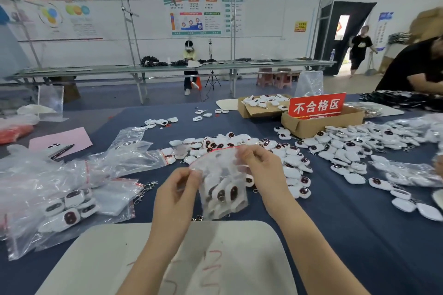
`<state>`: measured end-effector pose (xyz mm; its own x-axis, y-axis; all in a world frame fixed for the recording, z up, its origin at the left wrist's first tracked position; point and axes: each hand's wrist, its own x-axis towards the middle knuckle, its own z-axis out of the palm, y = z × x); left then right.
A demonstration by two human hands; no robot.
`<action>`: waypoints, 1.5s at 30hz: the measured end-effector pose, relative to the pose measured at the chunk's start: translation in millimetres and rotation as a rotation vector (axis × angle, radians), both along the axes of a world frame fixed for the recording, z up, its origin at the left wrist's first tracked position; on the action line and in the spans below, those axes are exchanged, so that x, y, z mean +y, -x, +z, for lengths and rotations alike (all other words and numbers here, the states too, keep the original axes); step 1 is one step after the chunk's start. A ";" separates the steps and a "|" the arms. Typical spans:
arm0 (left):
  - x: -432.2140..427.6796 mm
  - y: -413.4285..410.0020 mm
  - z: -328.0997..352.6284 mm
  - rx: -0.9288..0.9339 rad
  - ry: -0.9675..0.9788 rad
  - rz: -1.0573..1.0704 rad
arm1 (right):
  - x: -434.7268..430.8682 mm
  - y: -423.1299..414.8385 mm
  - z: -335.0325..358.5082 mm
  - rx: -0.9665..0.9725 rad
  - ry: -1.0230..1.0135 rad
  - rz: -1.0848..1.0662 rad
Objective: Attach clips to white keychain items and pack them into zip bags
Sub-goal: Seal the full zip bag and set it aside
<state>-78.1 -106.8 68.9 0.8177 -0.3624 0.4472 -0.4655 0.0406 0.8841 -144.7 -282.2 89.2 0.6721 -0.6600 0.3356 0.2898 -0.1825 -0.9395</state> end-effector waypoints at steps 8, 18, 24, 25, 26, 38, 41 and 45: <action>3.2 6.8 7.6 -0.099 -0.059 0.093 | 27.5 -4.6 -12.1 -0.034 -0.131 -0.066; 5.4 -5.0 0.7 0.006 0.018 0.068 | 24.0 -5.1 -19.7 -0.030 -0.001 -0.026; 9.8 -15.8 -18.2 0.074 0.041 0.040 | 24.6 -2.6 -33.0 0.012 -0.008 -0.033; 10.9 -16.1 -21.7 0.087 0.059 0.009 | 23.5 -1.0 -33.7 -0.004 -0.041 -0.031; 12.0 -17.1 -24.5 0.105 0.083 -0.031 | 21.1 0.5 -33.6 -0.019 -0.080 -0.018; -7.1 -45.8 -83.1 0.476 0.128 -0.082 | 9.8 -31.9 -88.1 0.232 -0.500 0.214; -10.2 -45.8 -84.6 0.445 0.131 -0.076 | 14.3 -36.9 -93.4 0.323 -0.405 0.316; -14.0 -45.1 -85.2 0.457 0.159 -0.078 | 13.1 -36.5 -95.0 0.321 -0.361 0.326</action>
<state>-33.0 -120.8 -16.2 0.9162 -0.3871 0.1032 -0.0211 0.2106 0.9773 -108.2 -269.1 -5.8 0.8906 -0.4369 -0.1264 -0.0325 0.2160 -0.9759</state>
